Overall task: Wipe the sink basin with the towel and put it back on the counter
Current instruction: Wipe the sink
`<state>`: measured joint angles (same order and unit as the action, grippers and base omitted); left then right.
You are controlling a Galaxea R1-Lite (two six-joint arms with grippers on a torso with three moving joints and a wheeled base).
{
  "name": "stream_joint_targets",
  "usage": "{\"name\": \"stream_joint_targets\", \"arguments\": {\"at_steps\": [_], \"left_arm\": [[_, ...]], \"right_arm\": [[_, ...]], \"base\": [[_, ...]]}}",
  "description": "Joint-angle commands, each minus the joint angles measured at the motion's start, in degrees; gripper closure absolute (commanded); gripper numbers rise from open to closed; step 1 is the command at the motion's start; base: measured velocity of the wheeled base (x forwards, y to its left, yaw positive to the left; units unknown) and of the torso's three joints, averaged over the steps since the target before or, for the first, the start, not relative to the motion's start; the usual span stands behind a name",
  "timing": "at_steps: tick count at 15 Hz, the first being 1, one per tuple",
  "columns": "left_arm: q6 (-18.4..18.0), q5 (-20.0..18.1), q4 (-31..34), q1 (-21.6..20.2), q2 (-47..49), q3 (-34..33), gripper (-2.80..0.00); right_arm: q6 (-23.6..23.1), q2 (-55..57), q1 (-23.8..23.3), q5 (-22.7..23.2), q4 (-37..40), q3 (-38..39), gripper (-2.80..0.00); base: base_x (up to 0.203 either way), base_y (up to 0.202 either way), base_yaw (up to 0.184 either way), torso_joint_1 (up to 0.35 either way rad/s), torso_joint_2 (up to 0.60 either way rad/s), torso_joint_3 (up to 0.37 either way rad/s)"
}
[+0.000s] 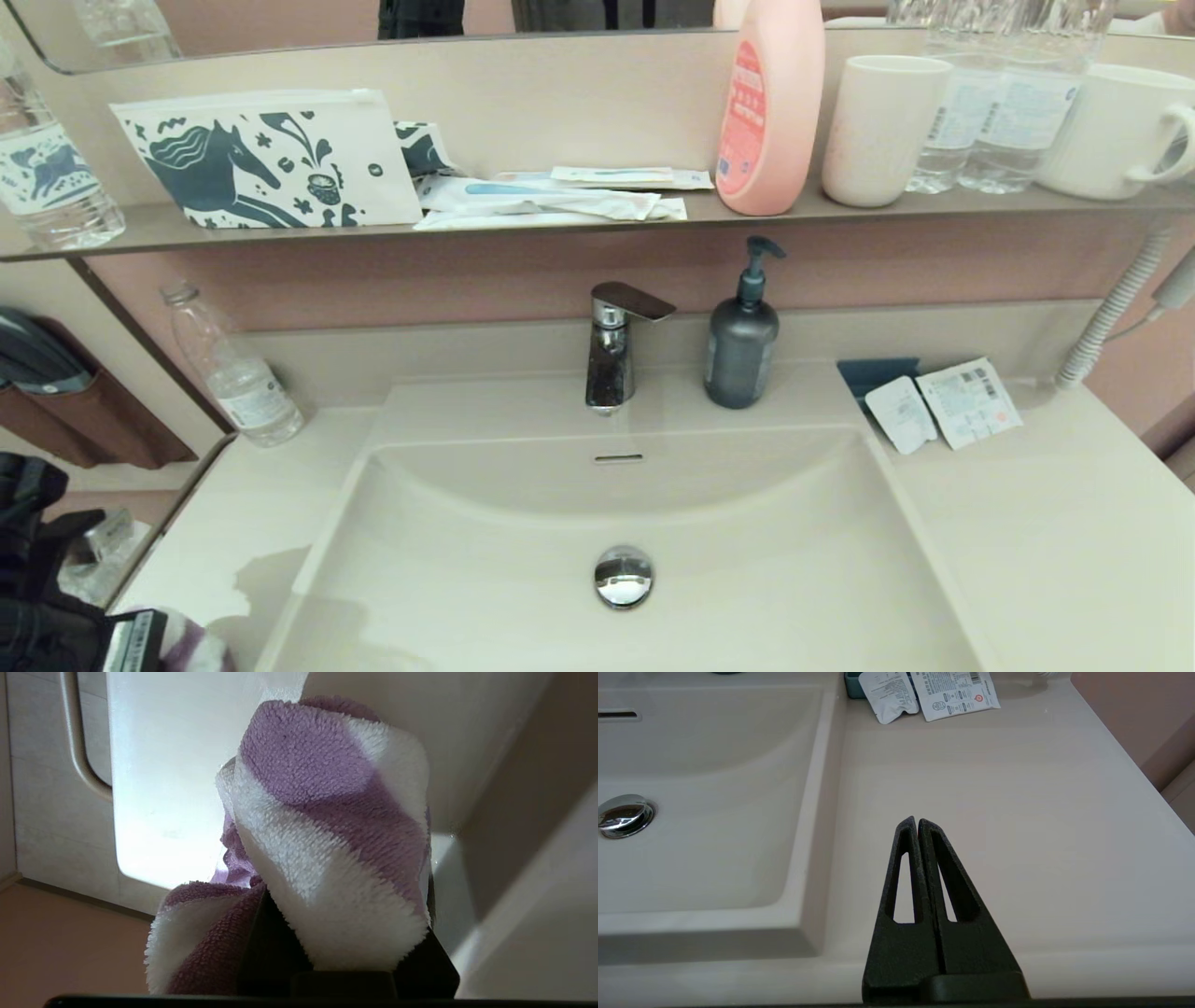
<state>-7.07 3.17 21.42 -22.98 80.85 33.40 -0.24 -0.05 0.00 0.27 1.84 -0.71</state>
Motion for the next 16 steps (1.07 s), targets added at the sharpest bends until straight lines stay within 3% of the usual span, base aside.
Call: {"name": "stream_joint_targets", "arguments": {"at_steps": [1, 2, 5, 7, 10, 16], "left_arm": [[-0.13, -0.01, -0.50, 0.04, 1.21, -1.82, -2.30], [-0.09, 0.00, -0.45, 0.06, 0.83, -2.02, -2.80], [-0.54, 0.12, -0.37, 0.16, -1.85, -1.90, -2.80], [-3.09, 0.12, 0.83, 1.08, -6.73, 0.14, -2.80], [-4.01, 0.24, 13.62, 4.66, -11.24, 6.10, -2.80], [-4.36, 0.35, 15.86, 6.28, -16.74, 10.21, -2.80]], "right_arm": [[-0.02, 0.05, 0.00, 0.00, 0.00, 0.00, 0.00], [-0.02, 0.05, 0.00, 0.08, 0.00, 0.00, 0.00], [-0.02, 0.05, 0.00, 0.07, 0.00, 0.00, 0.00], [-0.02, 0.05, 0.00, 0.00, 0.00, 0.00, 0.00], [-0.02, 0.05, 0.00, 0.02, 0.00, 0.00, 0.00], [-0.02, 0.05, 0.00, 0.01, 0.00, 0.00, 0.00]], "base": [[0.000, 0.000, 0.000, 0.000, 0.00, 0.000], [0.000, 0.000, 0.000, 0.000, 0.00, 0.000], [0.000, 0.000, 0.000, 0.000, 0.00, 0.000], [0.000, 0.000, 0.000, 0.000, 0.00, 0.000], [0.000, 0.000, 0.000, 0.000, 0.00, 0.000], [0.000, 0.000, 0.000, 0.000, 0.00, 0.000]]}}
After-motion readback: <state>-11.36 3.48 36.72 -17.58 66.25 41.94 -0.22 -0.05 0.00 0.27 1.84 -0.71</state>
